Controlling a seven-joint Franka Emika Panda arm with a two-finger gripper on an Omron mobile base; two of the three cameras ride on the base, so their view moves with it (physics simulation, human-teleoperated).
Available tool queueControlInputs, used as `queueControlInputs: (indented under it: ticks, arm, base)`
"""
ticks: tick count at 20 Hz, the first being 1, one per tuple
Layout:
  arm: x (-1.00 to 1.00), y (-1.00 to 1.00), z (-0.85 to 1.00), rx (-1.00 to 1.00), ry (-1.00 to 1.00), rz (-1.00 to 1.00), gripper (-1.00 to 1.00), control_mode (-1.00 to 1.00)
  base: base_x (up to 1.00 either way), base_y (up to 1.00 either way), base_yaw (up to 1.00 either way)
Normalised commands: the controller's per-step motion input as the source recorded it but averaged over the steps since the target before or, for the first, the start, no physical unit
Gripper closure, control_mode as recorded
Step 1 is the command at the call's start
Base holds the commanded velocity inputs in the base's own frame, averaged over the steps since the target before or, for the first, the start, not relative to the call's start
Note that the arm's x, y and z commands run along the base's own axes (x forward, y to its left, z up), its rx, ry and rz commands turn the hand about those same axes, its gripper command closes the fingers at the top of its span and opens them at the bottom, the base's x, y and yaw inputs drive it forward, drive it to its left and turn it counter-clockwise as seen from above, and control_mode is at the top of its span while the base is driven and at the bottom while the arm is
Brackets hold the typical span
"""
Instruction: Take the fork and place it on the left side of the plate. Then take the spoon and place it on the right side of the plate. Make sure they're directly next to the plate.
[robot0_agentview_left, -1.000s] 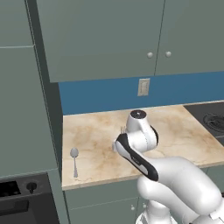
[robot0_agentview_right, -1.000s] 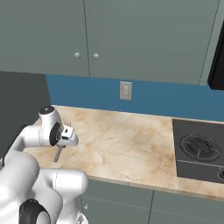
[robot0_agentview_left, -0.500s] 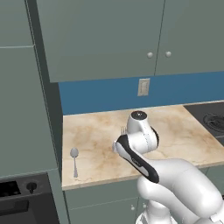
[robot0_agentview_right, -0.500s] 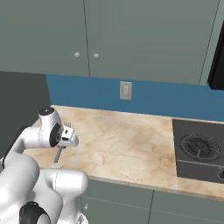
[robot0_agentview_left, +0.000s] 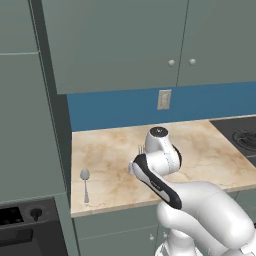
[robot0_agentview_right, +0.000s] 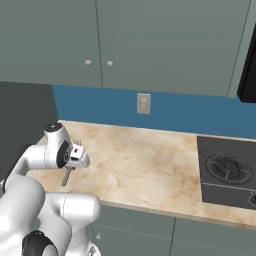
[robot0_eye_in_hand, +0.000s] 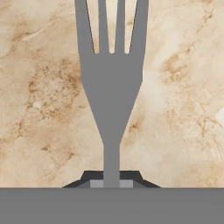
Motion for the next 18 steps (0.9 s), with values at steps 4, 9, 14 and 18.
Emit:
queueControlInputs:
  ticks: [4, 9, 14, 18]
  arm:
    - [0.0, 0.0, 0.0, 0.0, 0.0, 0.0, 1.0, 1.0]
    - [0.0, 0.0, 0.0, 0.0, 0.0, 0.0, 1.0, 1.0]
    - [0.0, 0.0, 0.0, 0.0, 0.0, 0.0, 1.0, 1.0]
    - [0.0, 0.0, 0.0, 0.0, 0.0, 0.0, 1.0, 1.0]
  base:
    - [0.0, 0.0, 0.0]
    - [-0.33, -0.03, -0.01]
    - [-0.41, -0.02, -0.2]
    - [-0.25, 0.0, -0.51]
